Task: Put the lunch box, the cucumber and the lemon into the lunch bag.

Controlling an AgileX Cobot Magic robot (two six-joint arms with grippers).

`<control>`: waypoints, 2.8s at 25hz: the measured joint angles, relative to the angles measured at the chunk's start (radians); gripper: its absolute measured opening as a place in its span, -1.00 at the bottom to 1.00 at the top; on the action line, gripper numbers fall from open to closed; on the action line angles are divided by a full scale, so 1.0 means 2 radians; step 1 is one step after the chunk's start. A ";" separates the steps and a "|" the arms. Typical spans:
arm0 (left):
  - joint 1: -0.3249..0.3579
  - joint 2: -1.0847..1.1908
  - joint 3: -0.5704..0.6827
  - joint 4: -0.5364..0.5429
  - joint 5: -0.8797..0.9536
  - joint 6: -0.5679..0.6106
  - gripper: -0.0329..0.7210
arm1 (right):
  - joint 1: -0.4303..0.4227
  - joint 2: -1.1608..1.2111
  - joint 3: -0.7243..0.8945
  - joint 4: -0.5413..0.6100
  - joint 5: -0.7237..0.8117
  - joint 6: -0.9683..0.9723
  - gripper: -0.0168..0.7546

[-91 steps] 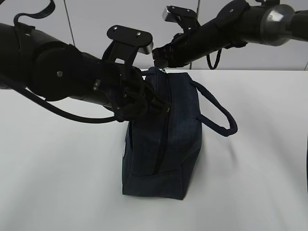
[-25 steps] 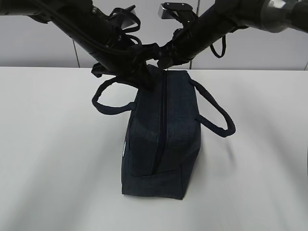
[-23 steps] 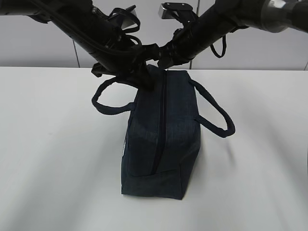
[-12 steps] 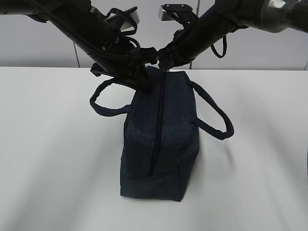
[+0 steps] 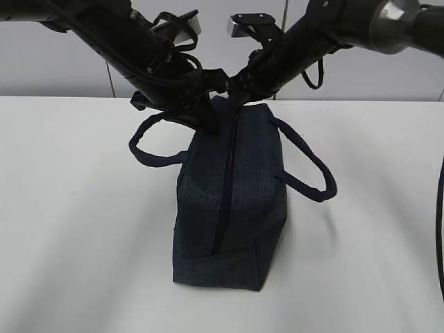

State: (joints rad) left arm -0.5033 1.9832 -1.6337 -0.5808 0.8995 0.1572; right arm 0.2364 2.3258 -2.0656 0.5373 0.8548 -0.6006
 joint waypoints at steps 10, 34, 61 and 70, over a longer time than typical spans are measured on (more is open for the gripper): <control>0.000 0.000 0.000 0.001 0.000 0.008 -0.93 | 0.000 0.025 -0.002 0.003 -0.019 0.007 -0.96; 0.000 0.000 0.000 0.003 0.004 0.011 -0.93 | 0.000 0.037 -0.003 0.002 -0.024 0.010 -0.96; 0.000 0.000 0.000 0.011 0.010 0.011 -0.93 | 0.000 0.040 -0.003 -0.004 -0.025 0.011 -0.96; 0.000 0.000 0.000 0.011 0.013 0.011 -0.89 | 0.000 0.040 -0.018 -0.011 -0.009 0.020 -0.95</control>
State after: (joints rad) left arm -0.5033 1.9832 -1.6337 -0.5591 0.9247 0.1797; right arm 0.2364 2.4050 -2.1010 0.5152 0.8373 -0.5615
